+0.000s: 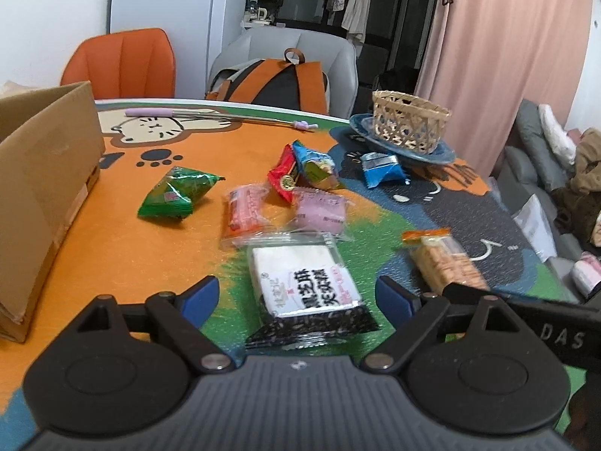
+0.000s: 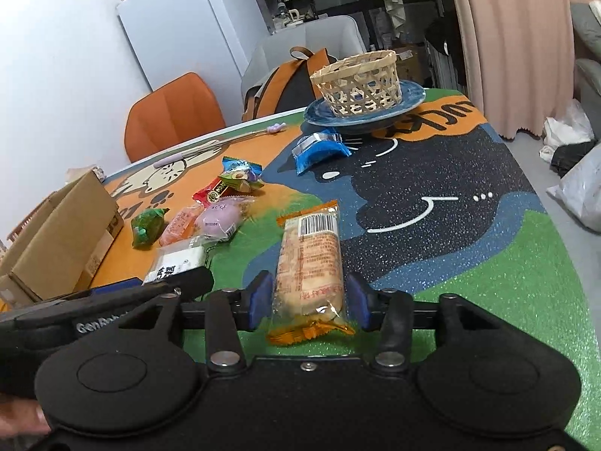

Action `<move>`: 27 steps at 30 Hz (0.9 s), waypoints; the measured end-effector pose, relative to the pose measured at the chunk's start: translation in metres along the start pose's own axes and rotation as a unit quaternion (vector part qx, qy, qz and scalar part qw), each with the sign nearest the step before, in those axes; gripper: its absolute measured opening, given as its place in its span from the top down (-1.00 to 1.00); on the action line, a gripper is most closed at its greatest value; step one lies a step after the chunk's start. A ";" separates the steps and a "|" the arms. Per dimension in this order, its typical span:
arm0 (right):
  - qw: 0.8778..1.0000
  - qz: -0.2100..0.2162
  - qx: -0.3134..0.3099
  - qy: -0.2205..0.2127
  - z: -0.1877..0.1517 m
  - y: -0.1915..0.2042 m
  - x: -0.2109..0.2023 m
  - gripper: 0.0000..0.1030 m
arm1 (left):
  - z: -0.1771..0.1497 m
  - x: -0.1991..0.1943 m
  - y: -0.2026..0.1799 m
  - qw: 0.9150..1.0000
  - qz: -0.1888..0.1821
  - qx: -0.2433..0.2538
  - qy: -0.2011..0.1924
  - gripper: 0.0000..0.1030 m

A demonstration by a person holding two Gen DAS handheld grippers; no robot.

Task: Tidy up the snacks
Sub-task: 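Grasp the black-and-white sesame packet with the left gripper while the right grasps the wafer bar, then carry both packets over the box and open both grippers to drop them in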

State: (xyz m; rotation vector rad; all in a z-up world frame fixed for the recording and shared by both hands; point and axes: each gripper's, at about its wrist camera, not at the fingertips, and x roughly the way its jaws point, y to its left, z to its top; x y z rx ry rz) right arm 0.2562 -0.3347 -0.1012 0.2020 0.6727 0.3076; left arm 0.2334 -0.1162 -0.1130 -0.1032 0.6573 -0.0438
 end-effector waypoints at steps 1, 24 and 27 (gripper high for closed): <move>1.000 -0.002 -0.003 -0.001 0.000 0.001 0.000 -0.07 | -0.001 0.000 0.001 1.000 0.002 0.003 0.001 -0.71; 0.999 0.004 -0.037 -0.006 0.005 0.033 -0.002 0.32 | 0.004 -0.030 0.031 1.000 -0.005 -0.021 -0.017 0.13; 0.999 0.012 -0.039 -0.015 0.010 0.043 -0.006 0.32 | 0.009 -0.043 0.036 0.999 -0.007 -0.024 -0.032 0.14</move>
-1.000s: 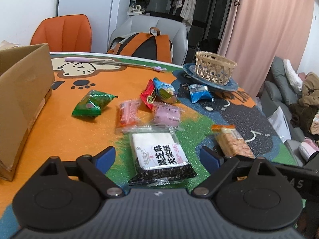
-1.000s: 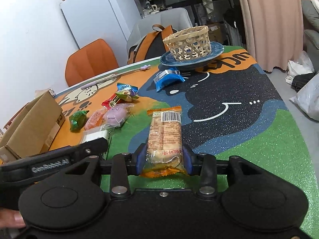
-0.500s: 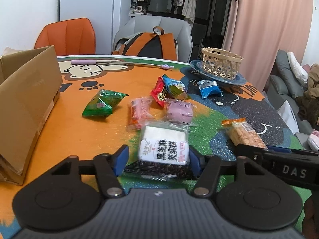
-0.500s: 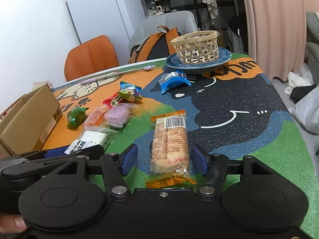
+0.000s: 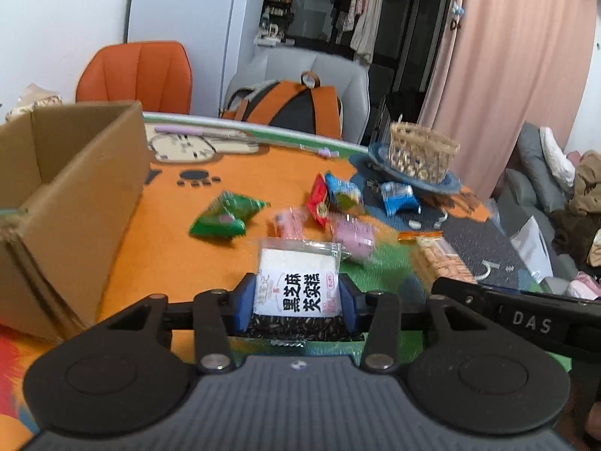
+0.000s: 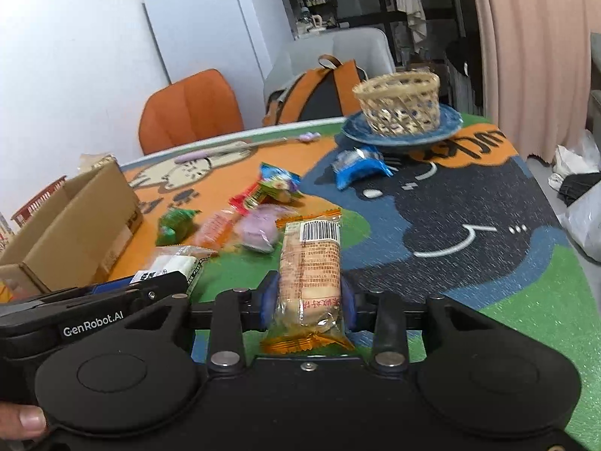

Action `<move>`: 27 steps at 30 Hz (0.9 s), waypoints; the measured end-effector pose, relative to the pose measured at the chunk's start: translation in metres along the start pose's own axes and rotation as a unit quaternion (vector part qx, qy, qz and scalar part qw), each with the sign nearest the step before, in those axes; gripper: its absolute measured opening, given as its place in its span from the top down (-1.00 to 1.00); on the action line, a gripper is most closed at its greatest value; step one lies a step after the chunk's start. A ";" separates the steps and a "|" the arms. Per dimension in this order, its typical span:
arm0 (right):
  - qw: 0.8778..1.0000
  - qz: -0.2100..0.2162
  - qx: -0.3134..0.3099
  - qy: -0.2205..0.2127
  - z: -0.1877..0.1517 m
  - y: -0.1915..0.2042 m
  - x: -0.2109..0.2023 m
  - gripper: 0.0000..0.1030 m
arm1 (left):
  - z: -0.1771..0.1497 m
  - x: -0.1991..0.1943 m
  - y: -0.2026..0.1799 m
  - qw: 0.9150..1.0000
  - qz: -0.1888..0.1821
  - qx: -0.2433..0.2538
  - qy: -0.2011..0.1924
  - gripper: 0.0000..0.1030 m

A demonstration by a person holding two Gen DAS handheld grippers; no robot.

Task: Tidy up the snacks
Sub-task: 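Carry both packets over the box and open both grippers to drop them in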

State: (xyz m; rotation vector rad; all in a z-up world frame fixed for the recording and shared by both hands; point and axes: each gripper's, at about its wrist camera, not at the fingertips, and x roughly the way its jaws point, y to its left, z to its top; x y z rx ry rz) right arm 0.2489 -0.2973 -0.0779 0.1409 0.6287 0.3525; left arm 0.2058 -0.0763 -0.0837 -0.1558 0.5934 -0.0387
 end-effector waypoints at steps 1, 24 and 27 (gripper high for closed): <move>1.000 0.003 -0.001 -0.003 0.002 0.003 -0.001 0.32 | 0.003 -0.004 0.001 1.000 -0.001 -0.001 -0.005 0.14; 0.995 0.066 -0.047 -0.051 0.041 0.084 -0.015 0.32 | 0.047 -0.069 0.052 0.995 0.028 -0.035 -0.087 0.14; 0.994 0.075 -0.054 -0.056 0.045 0.096 -0.016 0.32 | 0.050 -0.072 0.060 0.995 0.032 -0.039 -0.091 0.14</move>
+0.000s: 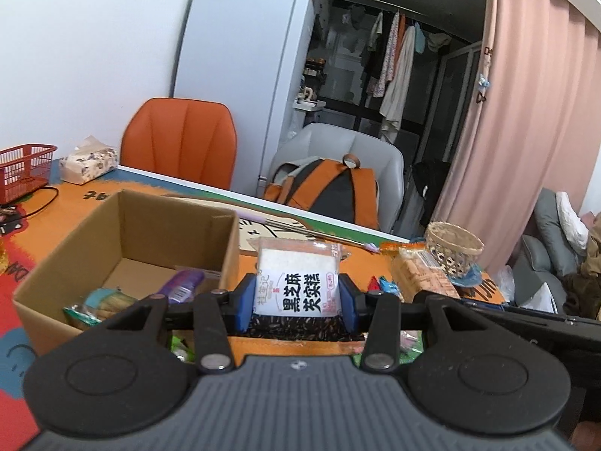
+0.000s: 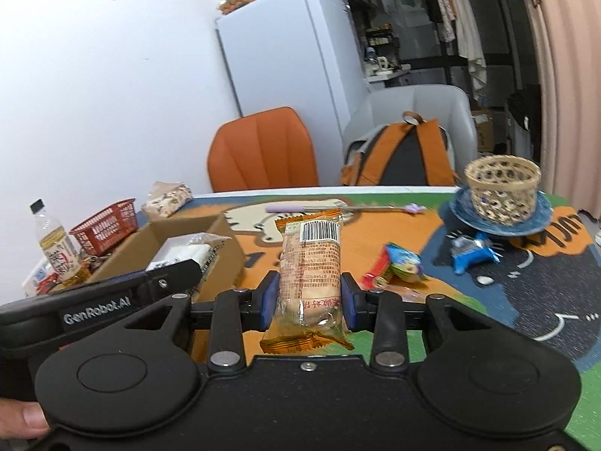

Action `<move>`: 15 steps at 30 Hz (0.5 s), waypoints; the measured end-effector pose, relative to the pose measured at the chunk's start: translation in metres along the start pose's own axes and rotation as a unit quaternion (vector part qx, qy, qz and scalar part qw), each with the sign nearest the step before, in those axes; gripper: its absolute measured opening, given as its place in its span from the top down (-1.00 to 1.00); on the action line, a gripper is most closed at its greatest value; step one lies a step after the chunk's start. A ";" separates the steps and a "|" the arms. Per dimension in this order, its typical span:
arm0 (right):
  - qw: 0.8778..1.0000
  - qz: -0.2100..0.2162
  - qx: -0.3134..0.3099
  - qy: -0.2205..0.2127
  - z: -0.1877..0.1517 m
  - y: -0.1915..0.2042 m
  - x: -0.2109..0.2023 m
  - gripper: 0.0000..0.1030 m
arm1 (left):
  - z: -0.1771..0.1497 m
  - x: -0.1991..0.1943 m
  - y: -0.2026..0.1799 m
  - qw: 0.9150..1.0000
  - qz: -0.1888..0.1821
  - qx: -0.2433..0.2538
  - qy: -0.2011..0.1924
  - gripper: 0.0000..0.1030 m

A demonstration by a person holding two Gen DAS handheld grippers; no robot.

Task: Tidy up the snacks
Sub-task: 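Carry both packets over the box and open both grippers to drop them in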

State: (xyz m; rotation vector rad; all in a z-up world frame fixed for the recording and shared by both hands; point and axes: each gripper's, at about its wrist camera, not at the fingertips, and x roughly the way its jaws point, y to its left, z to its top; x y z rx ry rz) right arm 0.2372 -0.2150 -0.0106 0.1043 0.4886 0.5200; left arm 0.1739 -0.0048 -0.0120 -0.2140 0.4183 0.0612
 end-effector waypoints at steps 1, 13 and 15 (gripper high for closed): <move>1.000 0.003 -0.003 -0.001 0.002 0.004 0.001 0.32 | 0.002 -0.001 0.003 1.000 0.001 -0.002 -0.001 0.14; 0.999 0.028 -0.018 -0.008 0.015 0.034 0.013 0.32 | 0.023 -0.005 0.044 0.999 0.031 -0.026 -0.014 0.14; 0.999 0.030 -0.017 -0.007 0.015 0.037 0.015 0.32 | 0.024 -0.004 0.051 0.999 0.035 -0.031 -0.014 0.14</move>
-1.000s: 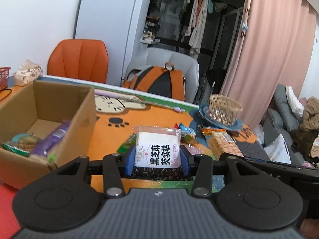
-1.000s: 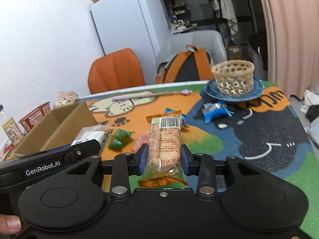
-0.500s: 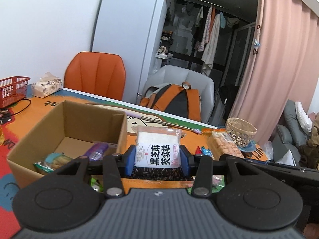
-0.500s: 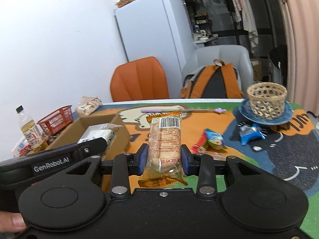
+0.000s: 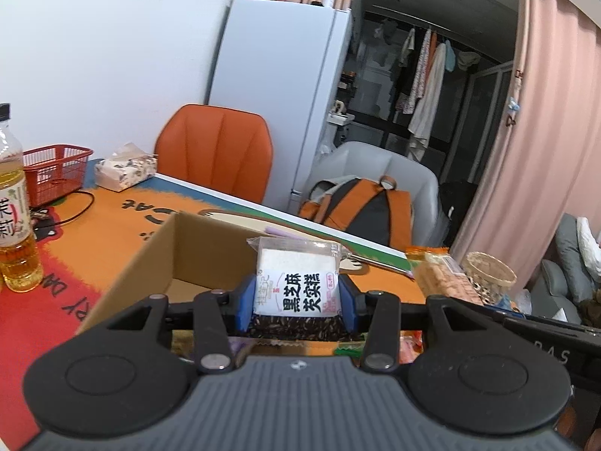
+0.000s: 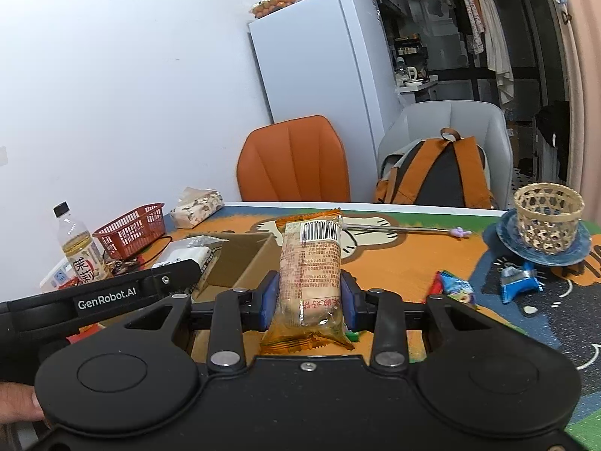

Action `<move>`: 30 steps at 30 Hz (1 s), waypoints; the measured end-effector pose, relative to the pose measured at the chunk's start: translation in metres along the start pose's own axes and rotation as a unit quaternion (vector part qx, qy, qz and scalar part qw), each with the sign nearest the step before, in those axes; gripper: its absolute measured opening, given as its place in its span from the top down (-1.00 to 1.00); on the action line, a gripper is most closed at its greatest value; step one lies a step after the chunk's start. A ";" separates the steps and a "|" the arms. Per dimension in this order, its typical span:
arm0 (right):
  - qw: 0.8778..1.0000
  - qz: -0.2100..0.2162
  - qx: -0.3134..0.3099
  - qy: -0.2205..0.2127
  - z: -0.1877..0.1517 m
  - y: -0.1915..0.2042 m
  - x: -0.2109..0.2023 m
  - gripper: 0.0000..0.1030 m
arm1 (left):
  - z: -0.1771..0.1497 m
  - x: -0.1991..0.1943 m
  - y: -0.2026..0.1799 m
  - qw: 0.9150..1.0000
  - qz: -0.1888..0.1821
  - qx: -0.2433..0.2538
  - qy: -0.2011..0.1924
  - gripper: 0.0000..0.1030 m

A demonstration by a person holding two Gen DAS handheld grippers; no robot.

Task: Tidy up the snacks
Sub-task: 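Carry both packets over the box and open both grippers to drop them in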

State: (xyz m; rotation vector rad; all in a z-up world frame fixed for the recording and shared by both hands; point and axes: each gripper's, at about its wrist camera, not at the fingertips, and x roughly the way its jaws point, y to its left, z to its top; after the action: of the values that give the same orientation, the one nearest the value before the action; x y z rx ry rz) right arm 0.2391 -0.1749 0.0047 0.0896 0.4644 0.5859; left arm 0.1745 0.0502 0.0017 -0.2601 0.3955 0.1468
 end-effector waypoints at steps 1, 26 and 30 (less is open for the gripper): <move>1.000 0.001 0.000 0.000 0.001 0.001 0.002 0.32 | 0.001 0.001 0.004 1.000 0.003 -0.003 0.001 0.14; 0.998 0.045 -0.039 0.004 0.021 0.064 0.052 0.32 | 0.016 0.015 0.077 0.998 0.037 -0.050 0.002 0.14; 0.998 0.050 -0.043 0.007 0.021 0.071 0.058 0.32 | 0.017 0.022 0.083 0.997 0.042 -0.062 0.001 0.08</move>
State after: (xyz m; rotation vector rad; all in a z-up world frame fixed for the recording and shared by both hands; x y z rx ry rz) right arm 0.2546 -0.0824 0.0151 0.0271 0.4500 0.7046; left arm 0.1850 0.1365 -0.0105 -0.3653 0.3992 0.2550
